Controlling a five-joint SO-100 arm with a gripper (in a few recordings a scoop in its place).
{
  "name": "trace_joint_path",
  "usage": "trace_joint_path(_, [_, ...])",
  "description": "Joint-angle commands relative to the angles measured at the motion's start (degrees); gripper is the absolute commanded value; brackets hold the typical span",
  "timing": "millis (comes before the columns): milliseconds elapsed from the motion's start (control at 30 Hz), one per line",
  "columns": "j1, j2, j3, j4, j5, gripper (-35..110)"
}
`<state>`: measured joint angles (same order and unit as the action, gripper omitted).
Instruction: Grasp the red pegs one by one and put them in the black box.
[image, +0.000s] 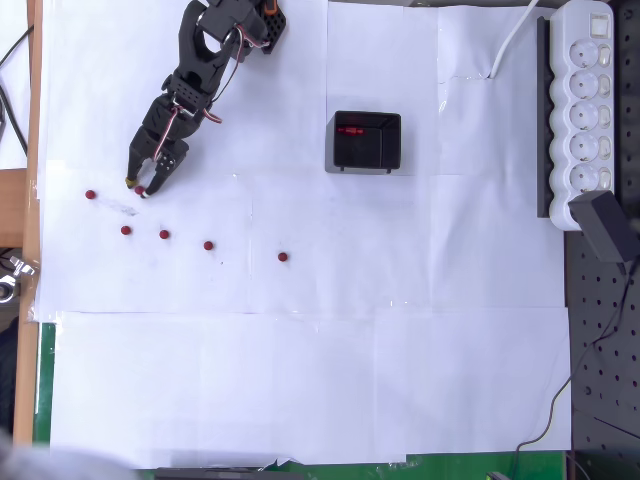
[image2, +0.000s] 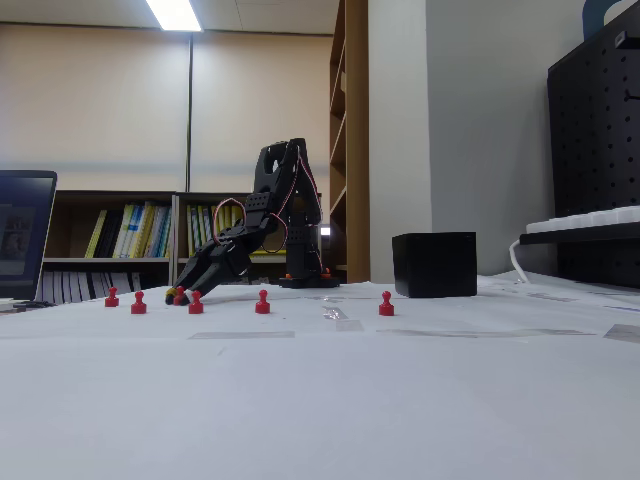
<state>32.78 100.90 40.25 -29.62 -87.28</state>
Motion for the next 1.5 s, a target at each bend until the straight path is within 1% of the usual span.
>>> trace_joint_path(0, [0.00, -0.62, 0.00, 5.54, 0.88, 0])
trace_joint_path(67, [0.44, -5.54, 0.79, 16.17, 2.55, 0])
trace_joint_path(100, [0.53, -9.23, 1.93, 25.14, 3.43, 0])
trace_joint_path(167, [0.35, -17.14, 7.73, 50.80, 4.83, 0])
trace_joint_path(200, [-0.18, -21.01, 10.63, 61.96, 4.92, 0])
trace_joint_path(300, [-4.22, -30.67, 19.42, 90.09, 3.25, 0])
trace_joint_path(400, [-11.51, -35.68, 30.50, 110.83, -1.93, 0])
trace_joint_path(433, [-14.41, -36.65, 34.19, 115.84, -4.04, 0])
trace_joint_path(500, [-21.62, -39.38, 39.55, 121.73, -9.67, 0])
trace_joint_path(667, [-44.47, -42.80, 48.96, 127.27, -23.64, 0])
trace_joint_path(767, [-58.10, -40.08, 53.44, 127.27, -32.87, 0])
trace_joint_path(867, [-67.41, -36.04, 54.14, 124.72, -40.96, 0])
trace_joint_path(967, [-74.00, -32.26, 53.35, 119.97, -45.35, 0])
trace_joint_path(1067, [-78.22, -26.81, 53.26, 114.61, -49.31, 0])
trace_joint_path(1200, [-79.37, -21.18, 53.35, 107.40, -52.38, 0])
trace_joint_path(1367, [-78.31, -15.56, 53.17, 104.41, -52.21, 0])
trace_joint_path(1467, [-77.08, -14.06, 51.50, 102.66, -52.12, 5])
